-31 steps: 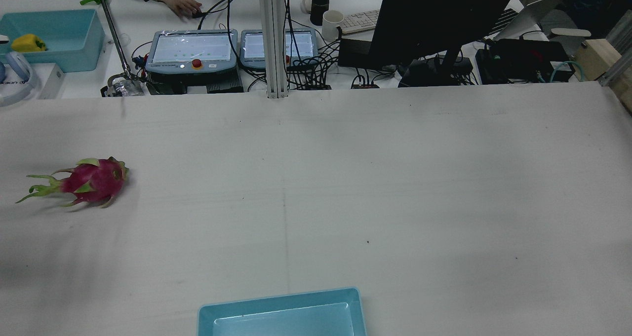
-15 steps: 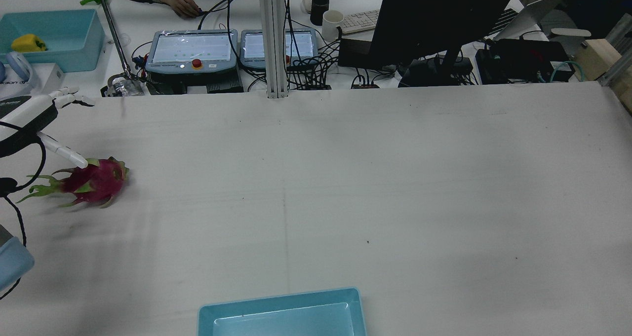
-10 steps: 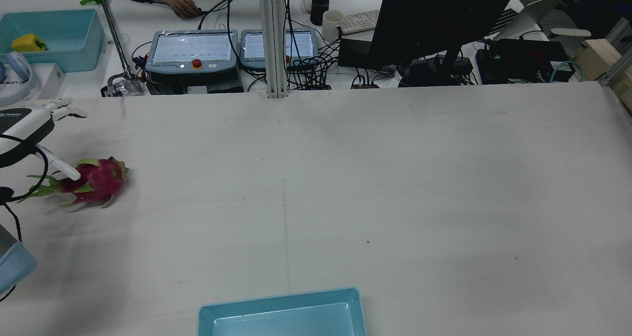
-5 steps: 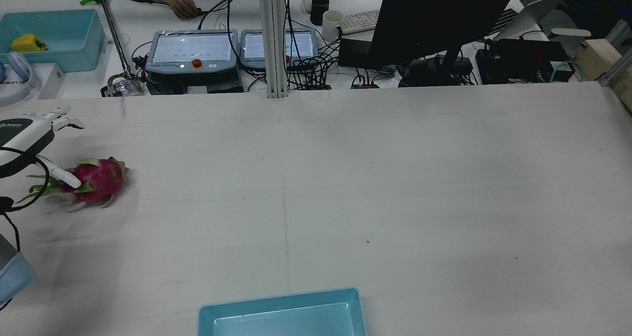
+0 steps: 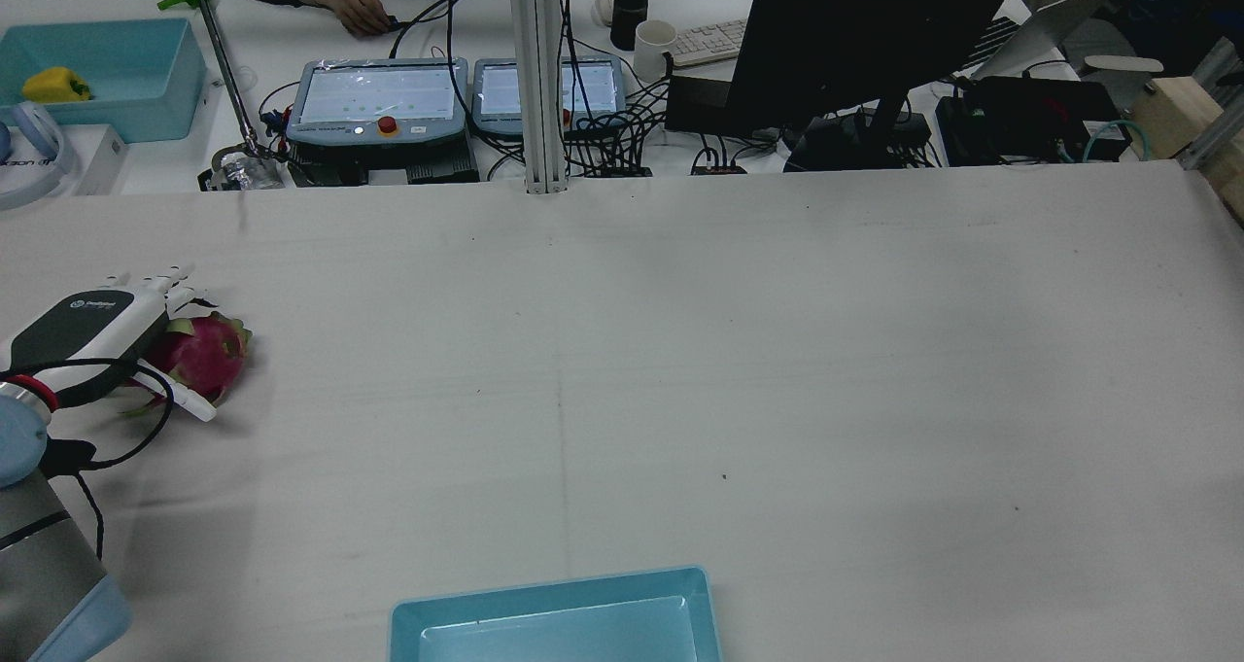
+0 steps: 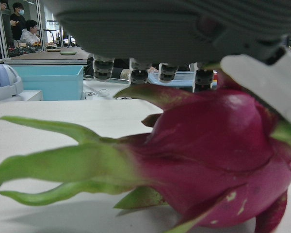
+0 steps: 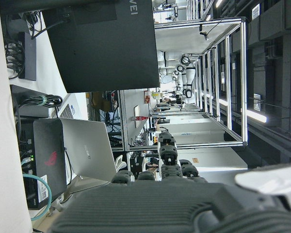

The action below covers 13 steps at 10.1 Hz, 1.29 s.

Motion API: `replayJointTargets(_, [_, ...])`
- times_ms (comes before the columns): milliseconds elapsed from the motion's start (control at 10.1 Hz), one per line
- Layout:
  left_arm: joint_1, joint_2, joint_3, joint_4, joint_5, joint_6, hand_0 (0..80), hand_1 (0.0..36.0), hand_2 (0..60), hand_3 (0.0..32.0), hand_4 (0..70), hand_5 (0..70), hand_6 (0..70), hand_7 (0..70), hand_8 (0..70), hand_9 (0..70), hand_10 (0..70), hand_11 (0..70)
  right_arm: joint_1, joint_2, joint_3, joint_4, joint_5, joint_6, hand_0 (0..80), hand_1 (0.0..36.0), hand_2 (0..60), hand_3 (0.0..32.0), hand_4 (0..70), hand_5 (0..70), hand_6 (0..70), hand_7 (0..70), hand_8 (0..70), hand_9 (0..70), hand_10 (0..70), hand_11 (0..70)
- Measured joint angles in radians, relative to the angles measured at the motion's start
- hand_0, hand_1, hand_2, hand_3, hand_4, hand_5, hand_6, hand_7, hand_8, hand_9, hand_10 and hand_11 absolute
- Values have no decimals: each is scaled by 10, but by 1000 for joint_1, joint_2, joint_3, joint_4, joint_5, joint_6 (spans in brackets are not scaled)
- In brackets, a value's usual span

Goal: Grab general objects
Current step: 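Close the left hand's fingers around the pink dragon fruit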

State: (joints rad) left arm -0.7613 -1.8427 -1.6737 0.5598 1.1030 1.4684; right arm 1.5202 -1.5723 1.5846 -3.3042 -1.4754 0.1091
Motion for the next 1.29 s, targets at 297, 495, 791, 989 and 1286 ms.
replayJointTargets(297, [11, 3, 5, 5, -13, 0, 380, 25, 0, 120, 0, 259, 8, 102, 150, 43, 54, 79, 0, 0, 0, 0, 0, 0, 0, 0, 0, 0, 0, 0, 0, 0, 0, 0, 0, 0])
replayJointTargets(495, [11, 5, 6, 6, -29, 3, 382, 26, 0, 114, 0, 328, 5, 99, 150, 43, 54, 78, 0, 0, 0, 0, 0, 0, 0, 0, 0, 0, 0, 0, 0, 0, 0, 0, 0, 0])
replayJointTargets(791, [14, 7, 23, 2, -53, 6, 404, 38, 47, 0, 116, 700, 56, 125, 141, 32, 42, 57, 0, 0, 0, 0, 0, 0, 0, 0, 0, 0, 0, 0, 0, 0, 0, 0, 0, 0])
replayJointTargets(989, [17, 7, 34, -2, -76, 7, 421, 46, 68, 0, 240, 700, 87, 140, 144, 31, 43, 58, 0, 0, 0, 0, 0, 0, 0, 0, 0, 0, 0, 0, 0, 0, 0, 0, 0, 0])
replayJointTargets(1286, [16, 6, 29, -4, -87, 6, 449, 52, 110, 0, 453, 700, 113, 177, 157, 48, 40, 50, 0, 0, 0, 0, 0, 0, 0, 0, 0, 0, 0, 0, 0, 0, 0, 0, 0, 0])
